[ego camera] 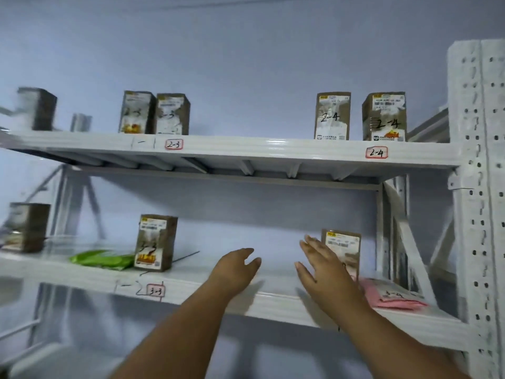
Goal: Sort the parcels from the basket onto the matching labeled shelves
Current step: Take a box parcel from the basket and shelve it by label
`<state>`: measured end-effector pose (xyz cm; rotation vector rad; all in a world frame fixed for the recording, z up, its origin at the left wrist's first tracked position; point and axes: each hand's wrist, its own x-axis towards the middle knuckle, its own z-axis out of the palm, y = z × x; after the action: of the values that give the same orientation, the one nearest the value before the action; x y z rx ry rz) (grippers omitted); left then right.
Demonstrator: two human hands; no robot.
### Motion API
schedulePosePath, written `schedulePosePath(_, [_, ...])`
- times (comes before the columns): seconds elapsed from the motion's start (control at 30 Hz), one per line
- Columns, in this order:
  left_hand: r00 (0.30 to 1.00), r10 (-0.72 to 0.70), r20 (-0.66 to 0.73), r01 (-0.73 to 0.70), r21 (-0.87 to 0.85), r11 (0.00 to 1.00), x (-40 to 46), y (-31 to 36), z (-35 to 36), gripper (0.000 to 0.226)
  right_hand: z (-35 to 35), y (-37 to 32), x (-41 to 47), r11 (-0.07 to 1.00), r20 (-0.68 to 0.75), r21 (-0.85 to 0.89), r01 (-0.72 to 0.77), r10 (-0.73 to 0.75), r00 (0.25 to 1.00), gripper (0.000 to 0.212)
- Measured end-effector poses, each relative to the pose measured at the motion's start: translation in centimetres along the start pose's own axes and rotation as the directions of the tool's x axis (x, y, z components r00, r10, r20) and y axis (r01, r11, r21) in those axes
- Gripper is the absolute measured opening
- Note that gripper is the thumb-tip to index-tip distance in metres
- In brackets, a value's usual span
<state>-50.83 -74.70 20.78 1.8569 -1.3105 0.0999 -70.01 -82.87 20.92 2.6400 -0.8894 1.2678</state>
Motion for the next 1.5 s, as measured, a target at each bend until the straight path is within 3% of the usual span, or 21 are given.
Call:
schedulePosePath(0.13, [0.981,-0.140,-0.133,0.153,0.095,0.984,-5.7,-5.2,-6.2,0.046,4.0,-5.8,-0.3,0.987,0.185,0.102,0.124,-0.142,0.973,0.047])
schedulePosePath(0.33, [0.880,-0.402,-0.252,0.451,0.181,0.874,-15.8,-14.1,-16.5,0.039,10.0,-17.0,-1.5,0.941,0.319,0.272,0.199,-0.283,0.904,0.042])
schedulePosePath(0.53, [0.686,-0.626,-0.370,0.710,0.151,0.688,-28.5,-23.2,-28.4,0.045,16.8,-33.7,-5.1,0.868,0.488,0.445,0.221,-0.442,0.753,0.049])
schedulePosePath(0.7, [0.528,-0.725,-0.443,0.832,0.099,0.545,-36.9,-31.1,-38.8,0.045,22.5,-48.9,-7.0,0.805,0.562,0.549,0.224,-0.554,0.614,0.051])
schedulePosePath(1.03, [0.219,-0.831,-0.511,0.971,0.034,0.236,-46.1,-46.8,-51.2,0.050,34.3,-72.2,-9.7,0.705,0.604,0.672,0.225,-0.698,0.385,0.051])
schedulePosePath(1.23, [0.159,-0.874,-0.460,0.985,0.008,0.175,-47.4,-57.8,-52.2,0.044,45.0,-80.4,-10.5,0.678,0.620,0.689,0.257,-0.734,0.276,0.051])
schedulePosePath(1.5, [-0.011,-0.922,-0.386,0.999,-0.042,0.005,-49.6,-77.0,-53.5,0.045,64.7,-91.3,-11.8,0.681,0.679,0.683,0.262,-0.725,0.115,0.051])
